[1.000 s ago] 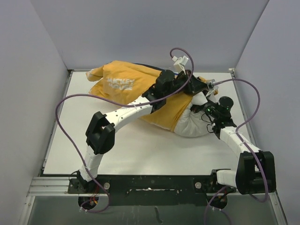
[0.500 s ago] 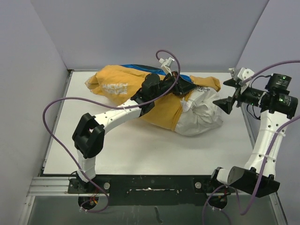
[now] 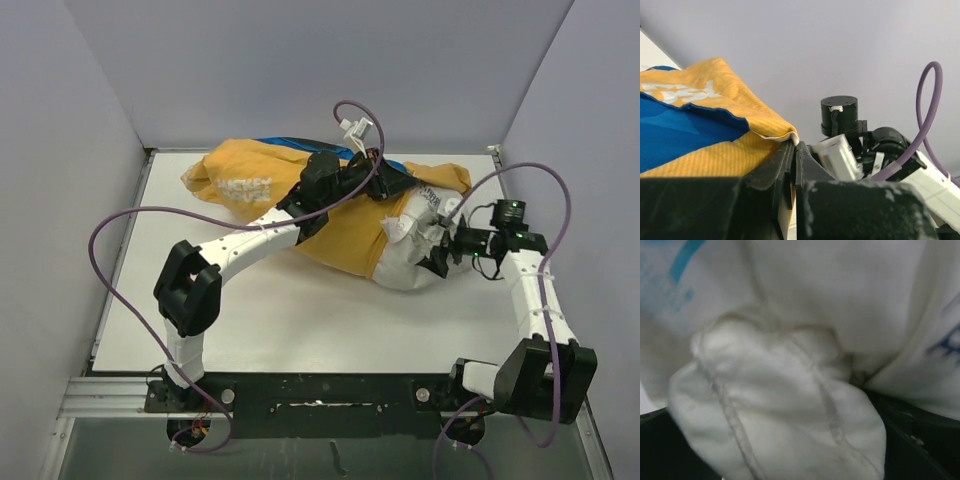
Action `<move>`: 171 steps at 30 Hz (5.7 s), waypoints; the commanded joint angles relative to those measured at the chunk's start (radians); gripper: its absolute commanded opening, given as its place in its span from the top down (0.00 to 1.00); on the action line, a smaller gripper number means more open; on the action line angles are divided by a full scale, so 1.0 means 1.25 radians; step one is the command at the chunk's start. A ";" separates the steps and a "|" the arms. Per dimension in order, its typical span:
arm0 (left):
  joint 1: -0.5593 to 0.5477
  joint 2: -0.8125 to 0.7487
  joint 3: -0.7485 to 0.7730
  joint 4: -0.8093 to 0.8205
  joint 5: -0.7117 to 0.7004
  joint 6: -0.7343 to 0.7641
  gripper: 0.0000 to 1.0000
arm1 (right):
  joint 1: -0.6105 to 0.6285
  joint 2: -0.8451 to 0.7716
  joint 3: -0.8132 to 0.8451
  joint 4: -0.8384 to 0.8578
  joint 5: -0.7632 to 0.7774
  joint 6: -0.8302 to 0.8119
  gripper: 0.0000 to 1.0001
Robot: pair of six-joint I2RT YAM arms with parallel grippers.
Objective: Put the pillow into the pillowcase
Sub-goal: Stuff the pillow into the pillowcase.
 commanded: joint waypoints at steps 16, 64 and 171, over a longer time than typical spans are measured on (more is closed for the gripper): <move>-0.190 -0.052 0.459 -0.236 -0.012 0.180 1.00 | 0.320 0.065 0.155 0.803 0.263 1.357 1.00; -0.101 0.055 -0.203 0.137 -0.398 0.648 0.38 | -0.249 0.183 -0.125 0.575 0.179 1.114 0.95; -0.045 -0.084 -0.546 0.318 -0.180 0.526 0.43 | 0.388 -0.075 0.015 0.265 0.997 0.232 0.02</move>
